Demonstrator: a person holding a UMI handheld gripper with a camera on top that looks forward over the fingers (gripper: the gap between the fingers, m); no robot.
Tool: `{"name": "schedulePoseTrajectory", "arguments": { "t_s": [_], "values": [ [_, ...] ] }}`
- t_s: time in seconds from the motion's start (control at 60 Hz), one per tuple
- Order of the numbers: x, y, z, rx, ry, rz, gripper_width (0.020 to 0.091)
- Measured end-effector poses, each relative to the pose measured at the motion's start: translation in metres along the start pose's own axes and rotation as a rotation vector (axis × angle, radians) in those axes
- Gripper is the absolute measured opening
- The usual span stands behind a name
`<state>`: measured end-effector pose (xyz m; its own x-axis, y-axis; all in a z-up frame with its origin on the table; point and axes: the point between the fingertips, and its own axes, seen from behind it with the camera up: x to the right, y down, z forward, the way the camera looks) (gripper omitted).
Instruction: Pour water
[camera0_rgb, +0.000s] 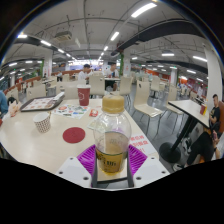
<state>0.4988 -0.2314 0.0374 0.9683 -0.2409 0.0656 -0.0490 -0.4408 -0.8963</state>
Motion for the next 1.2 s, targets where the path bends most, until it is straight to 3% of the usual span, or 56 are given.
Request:
{"name": "schedulePoseTrajectory", "arguments": {
  "t_s": [0.333,0.617,0.9,1.017,1.2],
  "values": [
    [-0.008,-0.116,-0.004,0.061,0.204,-0.435,0.0406],
    [-0.096,-0.199,0.023,0.113,0.418,-1.146,0.0405],
    [-0.164,-0.193,0.071,0.060,0.556,-1.857,0.0405],
    [-0.170,-0.185,0.081,0.017,0.566,-1.985,0.0406],
    [-0.180,-0.185,0.087,0.032,0.539,-2.055,0.0407]
  ]
}}
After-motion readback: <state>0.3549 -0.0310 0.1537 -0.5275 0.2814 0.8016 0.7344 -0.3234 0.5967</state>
